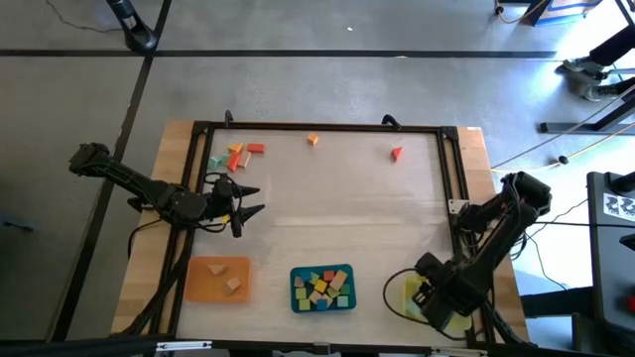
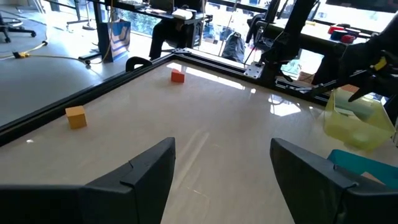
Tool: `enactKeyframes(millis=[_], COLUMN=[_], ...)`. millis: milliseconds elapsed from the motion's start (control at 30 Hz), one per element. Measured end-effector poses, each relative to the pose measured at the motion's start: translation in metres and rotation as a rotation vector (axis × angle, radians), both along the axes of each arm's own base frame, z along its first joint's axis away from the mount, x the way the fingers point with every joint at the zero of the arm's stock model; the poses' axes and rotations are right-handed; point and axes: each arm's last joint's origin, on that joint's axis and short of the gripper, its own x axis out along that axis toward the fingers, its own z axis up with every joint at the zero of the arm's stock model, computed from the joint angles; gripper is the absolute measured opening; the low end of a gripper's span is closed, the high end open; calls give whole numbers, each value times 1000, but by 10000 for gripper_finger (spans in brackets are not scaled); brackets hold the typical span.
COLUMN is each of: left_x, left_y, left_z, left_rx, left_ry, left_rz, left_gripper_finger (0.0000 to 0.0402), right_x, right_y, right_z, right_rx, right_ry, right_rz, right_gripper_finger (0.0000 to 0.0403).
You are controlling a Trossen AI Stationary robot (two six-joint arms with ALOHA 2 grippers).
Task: Sort blocks by size
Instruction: Put the orange triangular block into the orange bin
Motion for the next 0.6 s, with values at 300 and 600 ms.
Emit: enactKeyframes(millis=[300,600], left_x=[0,0], left_y=[0,0], left_z=[0,0], left_rx=[-14,-6], left_ry=[-6,-2], left_rz=[3,2], left_gripper_finger=[250,250], right_x=[37,79], right_y=[-36,-93], right_z=[1,3], right_rx=[-119,-329], right_ry=[-68,-125], right_rz=[220,274], right_gripper_finger=[261,262])
